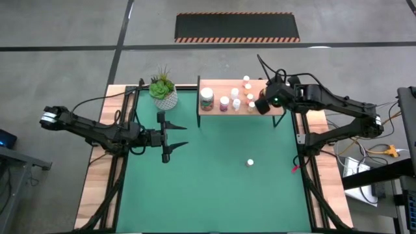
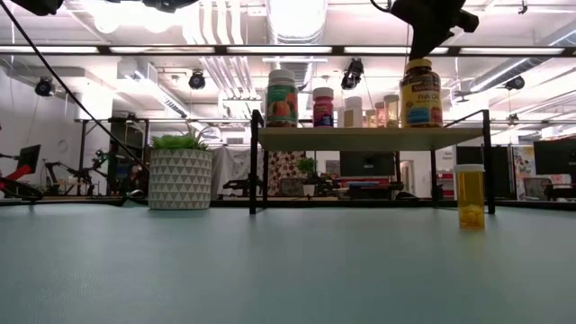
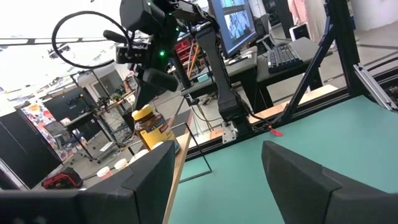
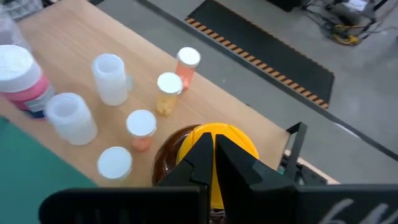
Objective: Pick and place medicine bottles onto shelf by color
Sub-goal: Adjust the large yellow medicine bottle on the shelf
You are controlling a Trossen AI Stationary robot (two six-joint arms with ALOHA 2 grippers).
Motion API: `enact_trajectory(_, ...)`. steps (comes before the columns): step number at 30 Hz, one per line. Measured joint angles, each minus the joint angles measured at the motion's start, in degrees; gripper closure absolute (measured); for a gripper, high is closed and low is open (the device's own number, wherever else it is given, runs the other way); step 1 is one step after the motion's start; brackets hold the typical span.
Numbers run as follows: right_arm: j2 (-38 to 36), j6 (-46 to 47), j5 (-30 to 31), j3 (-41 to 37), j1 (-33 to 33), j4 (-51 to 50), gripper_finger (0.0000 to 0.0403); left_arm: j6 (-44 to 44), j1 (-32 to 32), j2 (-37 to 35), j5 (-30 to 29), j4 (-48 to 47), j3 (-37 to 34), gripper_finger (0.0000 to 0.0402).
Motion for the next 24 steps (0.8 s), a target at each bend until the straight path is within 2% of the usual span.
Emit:
enact_trajectory(16, -1.1, -0.1, -1.4, -0.1, 0.4, 0.9, 0.039, 0.0, 0.0, 0.0, 0.0, 0.0, 0.0, 0.0178)
enact_trajectory(24, -0.9, -1.1, -1.7, 2.3, 0.4, 0.7, 0.039, 0.0, 0.0, 0.0, 0.0, 0.0, 0.0, 0.0178)
